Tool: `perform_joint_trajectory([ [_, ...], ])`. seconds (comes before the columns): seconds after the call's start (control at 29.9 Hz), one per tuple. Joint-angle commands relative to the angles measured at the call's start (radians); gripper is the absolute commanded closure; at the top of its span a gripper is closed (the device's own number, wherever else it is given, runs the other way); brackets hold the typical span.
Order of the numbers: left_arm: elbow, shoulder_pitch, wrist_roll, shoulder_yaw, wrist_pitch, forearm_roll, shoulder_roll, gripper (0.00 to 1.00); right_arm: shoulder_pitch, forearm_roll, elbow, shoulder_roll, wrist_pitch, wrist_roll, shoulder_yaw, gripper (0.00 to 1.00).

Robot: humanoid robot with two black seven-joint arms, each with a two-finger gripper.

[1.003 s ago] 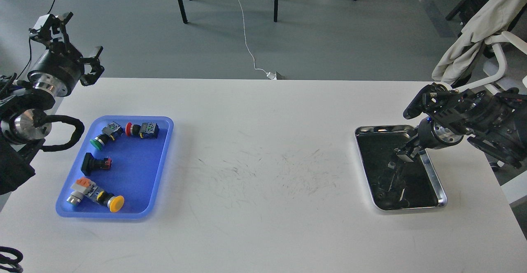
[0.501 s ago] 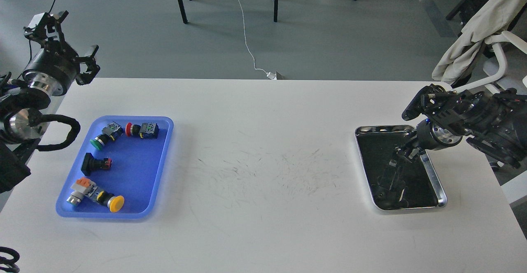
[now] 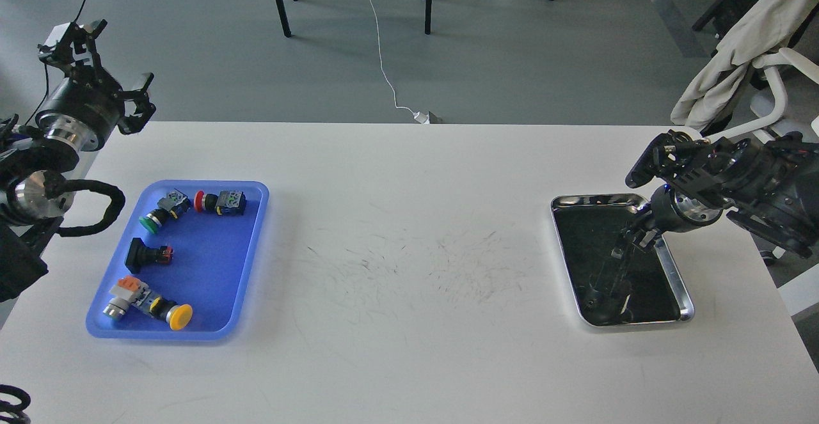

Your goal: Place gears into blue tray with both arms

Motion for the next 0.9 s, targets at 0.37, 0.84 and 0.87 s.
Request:
perform_joint_trajectory([
  [0.37, 0.000, 0.002, -0.001, 0.000, -0.002, 0.000, 0.006, 0.02, 0.006, -0.002, -0.003, 0.003, -0.001, 0.000, -0.026, 0.95],
  [0.84, 0.000, 0.008, 0.001, 0.000, 0.000, 0.000, 0.003, 0.02, 0.092, 0.014, 0.017, 0.022, -0.004, 0.000, -0.013, 0.99],
  [0.87, 0.000, 0.008, 0.001, 0.001, 0.001, 0.000, 0.003, 0.02, 0.099, 0.014, 0.015, 0.026, -0.005, 0.000, -0.012, 0.99],
])
